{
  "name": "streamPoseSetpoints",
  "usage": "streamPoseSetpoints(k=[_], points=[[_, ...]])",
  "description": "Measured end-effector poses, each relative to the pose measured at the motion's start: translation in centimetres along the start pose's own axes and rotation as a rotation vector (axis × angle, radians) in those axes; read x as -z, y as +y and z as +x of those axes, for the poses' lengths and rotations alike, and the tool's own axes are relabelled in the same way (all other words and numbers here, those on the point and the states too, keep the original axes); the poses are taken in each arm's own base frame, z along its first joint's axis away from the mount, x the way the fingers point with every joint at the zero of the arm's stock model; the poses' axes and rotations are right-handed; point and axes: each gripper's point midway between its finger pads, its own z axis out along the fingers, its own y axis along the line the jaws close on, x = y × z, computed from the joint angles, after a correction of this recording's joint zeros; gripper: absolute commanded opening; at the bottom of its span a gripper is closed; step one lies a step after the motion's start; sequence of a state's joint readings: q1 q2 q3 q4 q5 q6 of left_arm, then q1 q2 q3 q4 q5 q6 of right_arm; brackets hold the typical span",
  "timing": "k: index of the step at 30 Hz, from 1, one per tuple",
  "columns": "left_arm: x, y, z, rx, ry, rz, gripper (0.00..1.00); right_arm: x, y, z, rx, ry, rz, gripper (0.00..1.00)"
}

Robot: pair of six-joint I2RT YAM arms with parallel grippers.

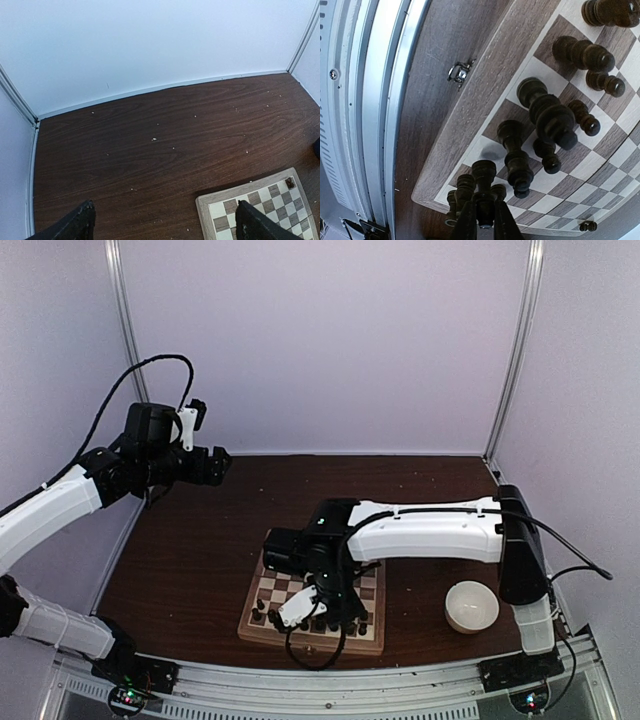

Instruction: Set up the chess pieces on the board

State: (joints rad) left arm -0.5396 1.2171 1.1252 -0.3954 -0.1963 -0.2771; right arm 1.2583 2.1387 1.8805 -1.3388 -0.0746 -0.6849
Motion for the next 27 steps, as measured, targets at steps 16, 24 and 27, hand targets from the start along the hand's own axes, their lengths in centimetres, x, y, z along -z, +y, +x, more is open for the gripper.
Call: streamPoseSetpoints(k=[16,24,27], points=[[0.0,-0.4,0.1,0.010,0.003,0.022,0.98,-1.1,-0.3,0.2,-0.002,0.035,0.001,0.21],[0.0,-0.5,0.1,0.011,0.005,0.029,0.98,-1.1,-0.3,0.2,-0.007,0.034,0.003,0.25],[0.0,-0.6,0.1,0.011,0.005,0.032,0.98,-1.1,-0.3,0.2,-0.006,0.034,0.002,0.25]])
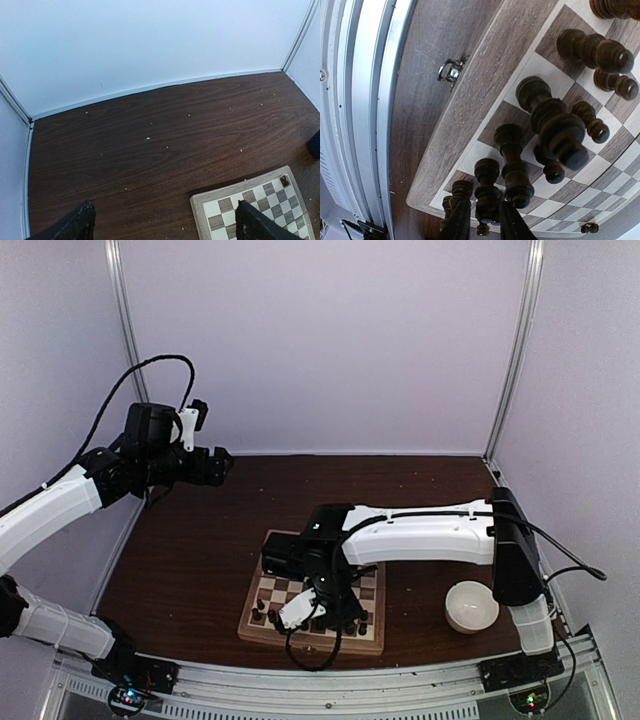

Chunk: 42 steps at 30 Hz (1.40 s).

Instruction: Set up the chess pieces on the board

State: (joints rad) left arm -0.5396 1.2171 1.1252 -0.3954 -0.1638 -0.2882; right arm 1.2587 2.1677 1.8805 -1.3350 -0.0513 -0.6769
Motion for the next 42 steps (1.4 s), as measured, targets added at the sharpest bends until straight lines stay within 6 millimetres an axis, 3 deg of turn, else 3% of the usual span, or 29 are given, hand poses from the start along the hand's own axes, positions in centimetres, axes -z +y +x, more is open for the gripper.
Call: streamPoseSetpoints(k=[12,27,31,34,38,42], points=[[0.0,-0.2,0.0,0.003,0.002,0.010,0.98,0.5,0.4,-0.7,-0.003,-0.036,-0.026,0.19],[0.0,-0.4,0.1,0.009,0.005,0.023,0.98,0.7,0.7,-0.9,-0.003,-0.047,-0.046,0.20],[0.0,-0.4,0.2,0.009,0.008,0.026,0.97,0.7,0.7,-0.8,-0.004,-0.047,-0.045,0.24],[0.0,-0.4,0.2,0.009,0.008,0.026,0.97,0.8,0.7,-0.9,-0.005,-0.048,-0.044,0.36],[0.0,-0.4,0.2,0.009,0.008,0.025,0.98,1.1,0.4,-0.8,-0.011,-0.054,-0.041,0.37],[-0.1,-0.5,0.2,0.003,0.002,0.028,0.98,3.2,-0.6,-0.8,-0.040,-0.120,-0.042,0.36]])
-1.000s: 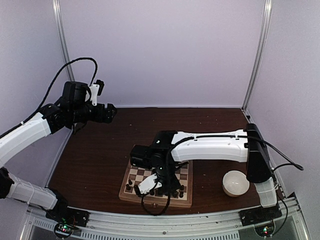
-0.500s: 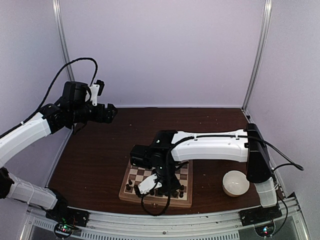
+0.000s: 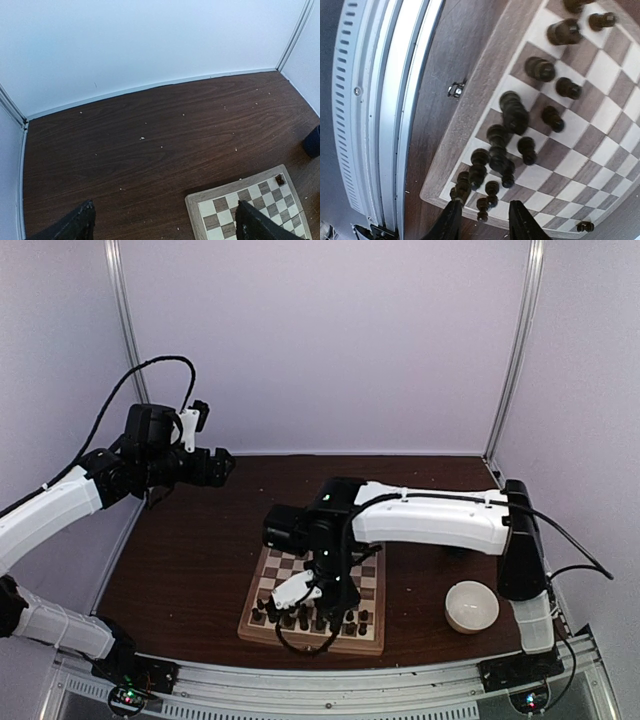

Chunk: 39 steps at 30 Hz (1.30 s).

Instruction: Set up the chess pieces on the board

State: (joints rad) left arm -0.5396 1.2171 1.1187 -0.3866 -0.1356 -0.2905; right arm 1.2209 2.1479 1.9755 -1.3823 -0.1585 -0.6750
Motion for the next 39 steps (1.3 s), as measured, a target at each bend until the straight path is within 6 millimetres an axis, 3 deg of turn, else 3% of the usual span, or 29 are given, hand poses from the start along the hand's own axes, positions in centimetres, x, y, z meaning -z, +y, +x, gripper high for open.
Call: streamPoseSetpoints(k=[3,5,8,10,12,14,17,20,29,39], points=[[-0.3,-0.2,0.7,-0.003,-0.005,0.015,0.98,3.5,-2.0,0.8,-0.067,-0.106,0.025,0.34],[-0.7,-0.2,1.6,0.006,0.007,0.021,0.98,6.0,-3.9,2.4,-0.136,-0.172,0.059,0.31],[-1.1,-0.7,2.4,0.015,0.031,0.046,0.93,8.7,-7.0,5.3,-0.267,-0.268,0.112,0.30],[-1.1,-1.4,2.3,0.010,0.027,0.089,0.88,9.9,-9.5,9.0,-0.394,-0.318,0.154,0.29],[-1.0,-2.4,2.0,-0.007,0.019,0.144,0.87,9.2,-11.1,12.1,-0.500,-0.330,0.168,0.30],[-0.9,-3.2,1.7,-0.020,0.003,0.190,0.87,7.2,-12.2,15.0,-0.610,-0.325,0.157,0.32],[-0.8,-3.9,1.5,-0.035,-0.009,0.233,0.86,4.2,-12.5,16.8,-0.695,-0.304,0.127,0.33],[-0.7,-4.3,1.6,-0.042,-0.006,0.256,0.86,2.0,-12.4,16.7,-0.722,-0.293,0.098,0.34],[-1.0,-4.7,2.0,-0.046,0.010,0.281,0.86,-1.8,-14.0,15.7,-0.779,-0.289,0.043,0.32],[-1.0,-5.0,2.2,-0.046,0.015,0.299,0.85,-1.1,-17.1,15.4,-0.736,-0.309,0.117,0.28]])
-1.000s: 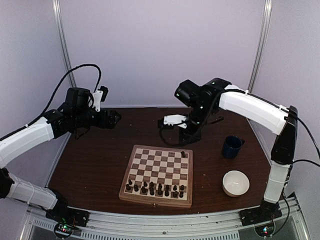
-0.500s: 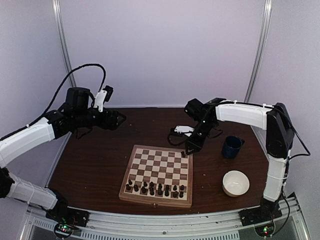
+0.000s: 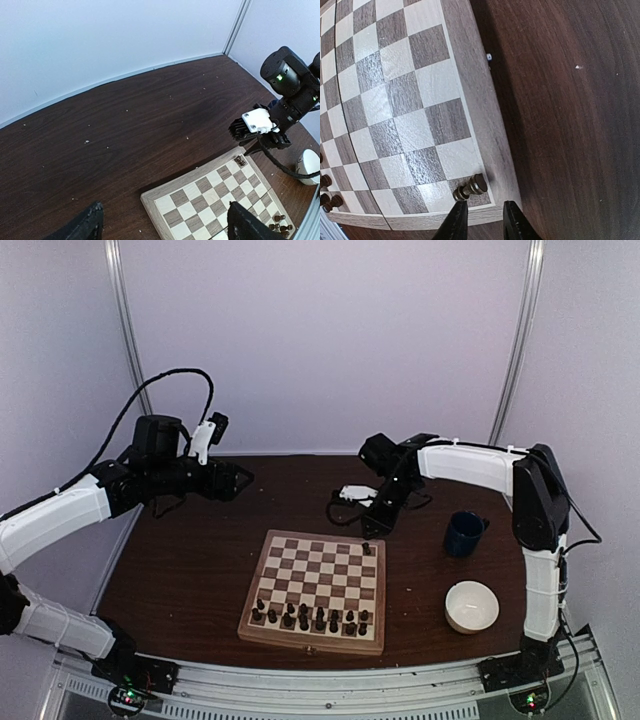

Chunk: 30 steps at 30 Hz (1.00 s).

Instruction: Set up the chess pieces on the board

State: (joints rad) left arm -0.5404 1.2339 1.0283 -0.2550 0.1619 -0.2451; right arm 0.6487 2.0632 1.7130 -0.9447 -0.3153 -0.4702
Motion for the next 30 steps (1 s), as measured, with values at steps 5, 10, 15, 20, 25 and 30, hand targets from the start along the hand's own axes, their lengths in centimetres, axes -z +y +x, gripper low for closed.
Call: streamPoseSetpoints(k=[5,10,15,20,25,30], points=[[0.0,-0.1,0.0,0.000,0.001,0.008,0.85,0.2,-1.3,0.5,0.091,0.030,0.063,0.29],[0.0,-0.3,0.0,0.000,0.002,0.016,0.85,0.2,-2.4,0.9,0.175,0.064,0.119,0.29],[0.0,-0.3,0.0,0.000,0.002,0.017,0.84,-0.3,-2.7,1.2,0.221,0.085,0.130,0.30],[0.0,-0.3,0.0,0.000,0.002,0.018,0.84,-2.1,-2.2,1.7,0.257,0.123,0.109,0.31],[0.0,-0.3,0.0,0.000,0.002,0.019,0.84,-2.8,-1.7,1.7,0.290,0.137,0.097,0.33],[0.0,-0.3,0.0,0.000,0.002,0.020,0.84,-2.9,-0.7,1.8,0.337,0.147,0.069,0.34]])
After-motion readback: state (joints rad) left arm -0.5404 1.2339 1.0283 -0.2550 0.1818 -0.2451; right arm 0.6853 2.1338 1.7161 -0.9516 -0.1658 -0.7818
